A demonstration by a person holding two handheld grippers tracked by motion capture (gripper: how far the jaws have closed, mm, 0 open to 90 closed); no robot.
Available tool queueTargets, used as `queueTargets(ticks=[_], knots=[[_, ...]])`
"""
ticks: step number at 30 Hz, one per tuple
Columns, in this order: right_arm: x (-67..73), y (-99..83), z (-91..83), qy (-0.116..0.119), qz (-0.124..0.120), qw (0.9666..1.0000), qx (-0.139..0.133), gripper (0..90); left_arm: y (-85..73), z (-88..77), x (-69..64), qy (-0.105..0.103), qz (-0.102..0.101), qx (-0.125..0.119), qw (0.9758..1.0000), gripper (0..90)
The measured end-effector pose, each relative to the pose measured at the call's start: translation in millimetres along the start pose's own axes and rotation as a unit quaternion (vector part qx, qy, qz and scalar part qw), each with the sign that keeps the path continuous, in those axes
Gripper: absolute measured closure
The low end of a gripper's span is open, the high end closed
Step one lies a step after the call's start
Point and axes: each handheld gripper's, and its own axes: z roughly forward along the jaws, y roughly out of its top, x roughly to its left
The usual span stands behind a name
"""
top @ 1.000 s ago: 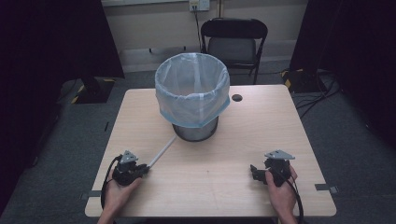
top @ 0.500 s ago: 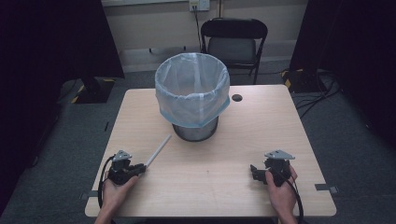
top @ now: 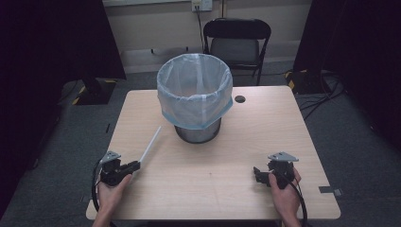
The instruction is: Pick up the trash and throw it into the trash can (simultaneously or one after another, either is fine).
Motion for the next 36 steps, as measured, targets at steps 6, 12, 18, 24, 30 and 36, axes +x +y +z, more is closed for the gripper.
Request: queueTargets(ticks=[6,12,18,24,30,36], knots=[[0.0,0.0,0.0,0.000,0.000,1.0000,0.000,10.7,1.1,-7.4,4.0,0.009,-0.010,-0.024,0.9996,80.4],[0.0,0.0,0.0,0.000,0.000,1.0000,0.000,10.7,4.0,-14.9,4.1,0.011,-0.017,-0.060,0.9980,80.5],[0.0,0.0,0.0,0.000,0.000,1.0000,0.000,10.7,6.6,-19.9,2.7,0.008,-0.022,-0.082,0.9963,80.5],[0.0,0.0,0.0,0.000,0.000,1.0000,0.000,10.7,11.6,-27.7,0.5,0.008,-0.026,-0.106,0.9940,80.5],[0.0,0.0,0.0,0.000,0.000,1.0000,0.000,10.7,17.9,-33.9,-4.1,0.003,-0.020,-0.127,0.9916,80.4],[0.0,0.0,0.0,0.000,0.001,1.0000,0.000,10.7,27.0,-35.0,-9.7,-0.003,-0.014,-0.139,0.9901,80.5]])
